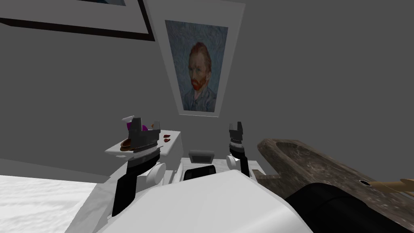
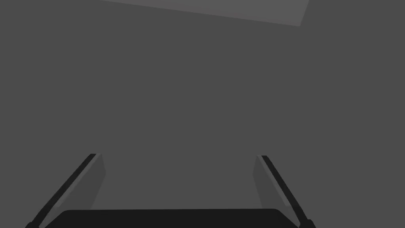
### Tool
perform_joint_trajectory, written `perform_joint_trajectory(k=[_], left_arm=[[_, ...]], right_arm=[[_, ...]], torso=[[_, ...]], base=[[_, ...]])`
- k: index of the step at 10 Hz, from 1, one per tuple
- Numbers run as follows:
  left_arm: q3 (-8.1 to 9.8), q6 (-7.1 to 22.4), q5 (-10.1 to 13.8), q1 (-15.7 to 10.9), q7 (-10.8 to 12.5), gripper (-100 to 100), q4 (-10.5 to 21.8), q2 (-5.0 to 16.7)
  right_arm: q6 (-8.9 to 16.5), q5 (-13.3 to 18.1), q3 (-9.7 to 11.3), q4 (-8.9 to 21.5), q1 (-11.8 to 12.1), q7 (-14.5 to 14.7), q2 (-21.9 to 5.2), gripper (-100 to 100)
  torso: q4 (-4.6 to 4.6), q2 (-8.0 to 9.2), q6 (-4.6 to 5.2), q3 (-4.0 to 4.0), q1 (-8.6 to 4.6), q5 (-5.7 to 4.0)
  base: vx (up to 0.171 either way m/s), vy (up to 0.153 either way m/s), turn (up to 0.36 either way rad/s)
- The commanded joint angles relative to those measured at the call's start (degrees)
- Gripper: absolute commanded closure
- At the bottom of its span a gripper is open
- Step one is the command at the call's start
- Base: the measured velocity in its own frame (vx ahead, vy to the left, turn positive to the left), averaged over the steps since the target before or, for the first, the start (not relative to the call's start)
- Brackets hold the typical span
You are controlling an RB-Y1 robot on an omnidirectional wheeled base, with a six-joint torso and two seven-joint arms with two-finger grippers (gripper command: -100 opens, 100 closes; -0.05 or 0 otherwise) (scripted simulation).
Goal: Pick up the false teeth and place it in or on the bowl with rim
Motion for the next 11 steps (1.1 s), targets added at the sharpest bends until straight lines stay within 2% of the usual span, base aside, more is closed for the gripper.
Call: perform_joint_trajectory(k=[1,5,6,7,8,11], left_arm=[[0.02,1.2,0.1,-0.1,0.2,-100,-0.3,2.0],[0.26,7.6,0.5,-0.8,1.1,-100,-1.5,6.9],[0.26,8.2,0.5,-0.8,1.1,-100,-1.5,6.9],[0.41,10.3,0.6,-1.2,1.5,-100,-1.9,7.7],[0.41,10.7,0.6,-1.2,1.5,-100,-1.9,7.7],[0.83,15.6,0.9,-2.0,2.3,-100,-2.6,9.0]], right_arm=[[0.0,0.0,0.0,0.0,0.0,0.0,0.0,0],[0.0,0.0,0.0,0.0,0.0,0.0,0.0,0],[0.0,0.0,0.0,0.0,0.0,0.0,0.0,0],[0.0,0.0,0.0,0.0,0.0,0.0,0.0,0],[0.0,0.0,0.0,0.0,0.0,0.0,0.0,0],[0.0,0.0,0.0,0.0,0.0,0.0,0.0,0]], torso=[[0.0,0.0,0.0,0.0,0.0,0.0],[0.01,0.06,0.0,0.03,0.1,0.02],[0.02,0.07,0.0,0.04,0.12,0.03],[0.02,0.07,0.0,0.04,0.1,0.02],[0.01,0.07,0.0,0.04,0.09,0.02],[0.01,0.05,0.0,0.03,0.07,0.02]], base=[[0.0,0.0,0.0],[-0.016,0.02,-0.016],[-0.017,0.022,-0.007],[-0.017,0.019,-0.013],[-0.014,0.014,-0.009],[-0.016,0.019,-0.014]])
